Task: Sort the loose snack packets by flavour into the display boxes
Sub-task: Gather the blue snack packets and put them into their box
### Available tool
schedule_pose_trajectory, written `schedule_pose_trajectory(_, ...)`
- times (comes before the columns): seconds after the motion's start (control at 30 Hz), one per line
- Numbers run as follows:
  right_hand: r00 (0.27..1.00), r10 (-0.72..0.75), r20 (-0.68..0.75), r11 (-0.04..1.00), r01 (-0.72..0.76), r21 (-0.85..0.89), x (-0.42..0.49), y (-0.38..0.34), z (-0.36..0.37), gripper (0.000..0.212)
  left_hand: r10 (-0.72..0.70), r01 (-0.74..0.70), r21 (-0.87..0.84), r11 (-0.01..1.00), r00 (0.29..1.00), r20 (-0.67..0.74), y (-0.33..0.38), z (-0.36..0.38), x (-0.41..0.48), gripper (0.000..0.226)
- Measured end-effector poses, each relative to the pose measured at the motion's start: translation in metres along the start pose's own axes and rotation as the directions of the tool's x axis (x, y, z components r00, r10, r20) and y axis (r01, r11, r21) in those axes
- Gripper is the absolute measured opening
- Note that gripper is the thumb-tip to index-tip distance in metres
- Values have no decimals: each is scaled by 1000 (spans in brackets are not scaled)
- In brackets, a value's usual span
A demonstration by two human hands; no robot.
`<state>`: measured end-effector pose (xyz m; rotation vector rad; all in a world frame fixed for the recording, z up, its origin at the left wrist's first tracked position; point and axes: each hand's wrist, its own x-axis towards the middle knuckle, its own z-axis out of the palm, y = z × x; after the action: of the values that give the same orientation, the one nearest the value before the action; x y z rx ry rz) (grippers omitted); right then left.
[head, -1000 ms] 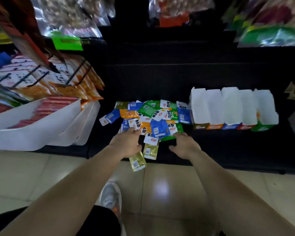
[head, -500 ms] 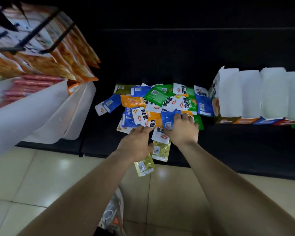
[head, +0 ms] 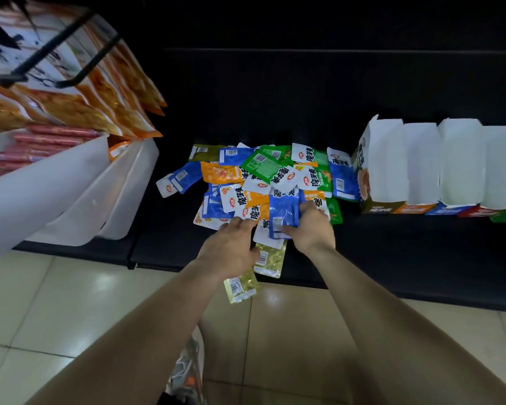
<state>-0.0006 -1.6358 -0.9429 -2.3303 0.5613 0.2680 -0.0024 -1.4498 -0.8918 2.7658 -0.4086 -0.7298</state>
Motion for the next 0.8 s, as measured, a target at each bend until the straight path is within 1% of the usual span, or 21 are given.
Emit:
schedule_pose_trajectory(0.07, 999, 11, 37, 998, -13, 58, -5, 9, -5, 30, -18, 18, -40, 999, 1000, -9, 0, -1, 4, 58)
schedule_pose_trajectory(0.17, 994, 57, 93, 986, -70, 153, -18, 24, -17, 16, -48, 48, -128, 991, 999, 1, 6, -1, 9, 62)
schedule_pose_trajectory(0.23, 993, 67, 92, 969, -87, 232, -29, 31, -24, 15, -57, 59, -242, 968, 998, 15, 14, 3, 10, 61)
schedule_pose_trajectory(0.33, 999, 28, 42, 941, -40, 336, -49, 34, -31, 11, -49, 56, -495, 867, 998, 27, 31, 11, 9, 49)
schedule_pose_trajectory(0.4, 998, -26, 54, 929, 4, 371, -59, 32, -30, 10, -32, 42, -580, 814, 999, 28, 43, 16, 8, 42)
schedule_pose_trajectory(0.47, 995, -76, 68, 909, 41, 414, -64, 31, -28, 12, -43, 55, -659, 750, 998, 34, 50, 19, 7, 38)
schedule_pose_trajectory(0.53, 987, -134, 85, 878, 79, 471, -67, 29, -26, 17, -68, 78, -742, 666, 997, 44, 53, 20, 5, 39)
schedule_pose_trajectory(0.6, 972, -189, 143, 873, 100, 478, -69, 27, -23, 18, -102, 89, -776, 624, 994, 32, 51, 22, 6, 43)
schedule_pose_trajectory(0.63, 962, -206, 178, 881, 104, 462, -69, 26, -22, 18, -118, 90, -771, 631, 993, 19, 50, 23, 7, 39)
schedule_pose_trajectory(0.7, 961, -203, 188, 892, 103, 440, -66, 27, -19, 19, -151, 96, -734, 673, 988, -10, 45, 23, 9, 18)
schedule_pose_trajectory(0.73, 974, -173, 147, 905, 98, 413, -61, 28, -18, 20, -162, 98, -711, 697, 986, -24, 42, 23, 11, 11)
schedule_pose_trajectory(0.8, 995, -97, 9, 953, 90, 289, -45, 31, -16, 22, -174, 107, -666, 738, 984, -35, 33, 25, 15, 6)
